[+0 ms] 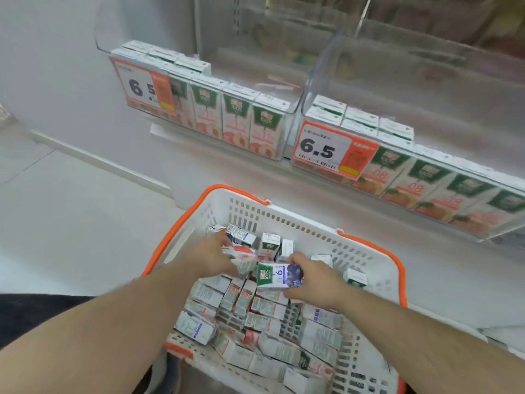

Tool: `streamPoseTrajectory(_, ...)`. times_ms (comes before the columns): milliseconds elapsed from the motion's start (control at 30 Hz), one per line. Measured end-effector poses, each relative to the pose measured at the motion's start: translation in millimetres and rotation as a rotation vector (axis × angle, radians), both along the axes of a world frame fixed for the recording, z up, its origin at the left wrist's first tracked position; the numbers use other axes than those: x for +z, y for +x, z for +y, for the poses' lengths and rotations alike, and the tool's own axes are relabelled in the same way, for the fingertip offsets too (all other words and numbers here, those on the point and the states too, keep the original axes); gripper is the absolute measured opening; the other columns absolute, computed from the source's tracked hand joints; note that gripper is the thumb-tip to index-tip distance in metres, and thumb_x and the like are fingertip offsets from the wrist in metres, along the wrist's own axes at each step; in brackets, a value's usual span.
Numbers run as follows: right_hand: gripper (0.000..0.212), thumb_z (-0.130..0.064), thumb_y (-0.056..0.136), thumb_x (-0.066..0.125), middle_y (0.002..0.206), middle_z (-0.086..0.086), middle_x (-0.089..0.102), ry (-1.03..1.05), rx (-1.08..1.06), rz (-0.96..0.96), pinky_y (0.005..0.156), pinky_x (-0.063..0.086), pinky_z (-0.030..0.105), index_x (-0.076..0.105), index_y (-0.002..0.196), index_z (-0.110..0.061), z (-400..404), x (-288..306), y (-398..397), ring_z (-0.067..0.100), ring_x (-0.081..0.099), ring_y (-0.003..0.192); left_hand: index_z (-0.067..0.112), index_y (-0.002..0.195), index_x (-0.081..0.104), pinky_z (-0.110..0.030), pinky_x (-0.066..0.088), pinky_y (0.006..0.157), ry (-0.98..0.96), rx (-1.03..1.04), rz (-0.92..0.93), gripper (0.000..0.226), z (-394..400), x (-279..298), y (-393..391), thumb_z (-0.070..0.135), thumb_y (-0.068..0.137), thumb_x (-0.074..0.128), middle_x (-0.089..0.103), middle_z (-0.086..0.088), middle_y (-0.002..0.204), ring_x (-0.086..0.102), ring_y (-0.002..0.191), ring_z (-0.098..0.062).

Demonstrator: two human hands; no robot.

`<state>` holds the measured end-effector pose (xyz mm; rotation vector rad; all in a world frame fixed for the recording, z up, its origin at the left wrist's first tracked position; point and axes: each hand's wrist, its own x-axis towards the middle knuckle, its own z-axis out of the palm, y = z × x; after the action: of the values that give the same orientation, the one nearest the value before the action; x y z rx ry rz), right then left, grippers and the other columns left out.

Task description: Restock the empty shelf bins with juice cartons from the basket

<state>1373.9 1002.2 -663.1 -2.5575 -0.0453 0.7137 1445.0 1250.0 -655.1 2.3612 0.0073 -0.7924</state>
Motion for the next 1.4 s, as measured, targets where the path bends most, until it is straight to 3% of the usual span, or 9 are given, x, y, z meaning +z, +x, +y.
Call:
streamPoseTrajectory(400, 0.045, -0.048, 0.08, 0.075, 0.088, -0.008, 0.058, 0.083, -0.111, -0.244, 0.064, 0.047, 0.031, 0.042, 0.101, -0.025, -32, 176, -22, 0.009, 0.056, 0.069, 0.021, 0.108, 0.055, -0.032, 0.048, 0.073, -0.403, -0.129, -0.191, 0.06, -31, 148, 20, 0.003, 0.062, 0.089, 0.063, -0.003, 0.099, 0.06, 0.079, -0.019)
streamPoseTrajectory(500, 0.045, -0.027, 0.08, 0.079, 0.082, 0.008, 0.069, 0.506, -0.363, -0.212, 0.067, 0.055, 0.045, 0.043, 0.102, -0.013, -27, 191, -30, 0.024, 0.07, 0.064, 0.016, 0.101, 0.061, -0.038, 0.05, 0.084, -0.798, 0.049, -0.029, 0.054, -38, 158, 16, 0.009, 0.055, 0.089, 0.07, -0.007, 0.094, 0.063, 0.084, -0.021)
streamPoseTrajectory(600, 0.044, -0.027, 0.078, 0.076, 0.079, 0.019, 0.072, 0.875, -0.523, -0.148, 0.063, 0.055, 0.04, 0.044, 0.103, -0.007, -18, 200, -32, 0.03, 0.068, 0.06, 0.007, 0.113, 0.058, -0.039, 0.053, 0.078, -1.145, 0.19, 0.168, 0.06, -52, 159, 10, 0.018, 0.059, 0.081, 0.067, -0.011, 0.094, 0.063, 0.083, -0.024)
streamPoseTrajectory(733, 0.051, -0.025, 0.07, 0.071, 0.085, 0.022, 0.072, 1.194, -0.612, -0.101, 0.06, 0.058, 0.033, 0.047, 0.112, -0.007, -10, 199, -32, 0.027, 0.071, 0.062, 0.002, 0.136, 0.047, -0.048, 0.055, 0.086, -1.354, 0.221, 0.302, 0.095, -61, 157, 0, 0.026, 0.056, 0.092, 0.059, -0.023, 0.116, 0.061, 0.101, -0.034)
streamPoseTrajectory(833, 0.033, 0.002, 0.086, 0.06, 0.085, 0.02, 0.073, 1.236, -0.619, -0.105, 0.063, 0.058, 0.033, 0.048, 0.116, -0.007, -8, 194, -32, 0.029, 0.071, 0.065, 0.0, 0.141, 0.042, -0.055, 0.049, 0.094, -1.453, 0.293, 0.395, 0.078, -70, 157, -12, 0.027, 0.075, 0.074, 0.048, -0.028, 0.132, 0.053, 0.114, -0.038)
streamPoseTrajectory(933, 0.04, 0.013, 0.085, 0.057, 0.08, 0.017, 0.073, 1.216, -0.623, -0.13, 0.059, 0.058, 0.032, 0.046, 0.119, -0.005, -8, 192, -26, 0.03, 0.069, 0.062, 0.002, 0.134, 0.051, -0.059, 0.042, 0.099, -1.46, 0.325, 0.464, 0.052, -84, 162, -22, 0.02, 0.085, 0.047, 0.049, -0.028, 0.133, 0.053, 0.112, -0.04)
streamPoseTrajectory(1067, 0.049, 0.018, 0.08, 0.06, 0.074, 0.013, 0.069, 1.187, -0.65, -0.203, 0.055, 0.055, 0.034, 0.044, 0.12, -0.004, -12, 193, -17, 0.029, 0.064, 0.056, 0.012, 0.109, 0.066, -0.049, 0.055, 0.066, -1.423, 0.5, 0.441, 0.03, -100, 168, -27, 0.012, 0.081, 0.056, 0.062, -0.009, 0.088, 0.062, 0.075, -0.028)
streamPoseTrajectory(1267, 0.046, 0.012, 0.073, 0.07, 0.079, 0.007, 0.067, 1.025, -0.773, -0.396, 0.055, 0.055, 0.03, 0.044, 0.105, -0.007, -19, 191, -20, 0.025, 0.062, 0.063, 0.02, 0.095, 0.074, -0.045, 0.055, 0.086, -0.862, 0.292, -0.044, 0.045, -116, 169, -34, -0.018, 0.079, 0.058, 0.071, -0.006, 0.11, 0.069, 0.094, -0.028)
streamPoseTrajectory(1400, 0.051, 0.003, 0.066, 0.078, 0.078, 0.002, 0.065, 0.842, -0.86, -0.439, 0.067, 0.061, 0.048, 0.041, 0.097, -0.012, -31, 177, -32, 0.018, 0.061, 0.066, 0.026, 0.084, 0.072, -0.022, 0.05, 0.068, -0.673, 0.044, -0.277, 0.039, -129, 181, -43, -0.009, 0.07, 0.063, 0.071, 0.0, 0.09, 0.063, 0.079, -0.012)
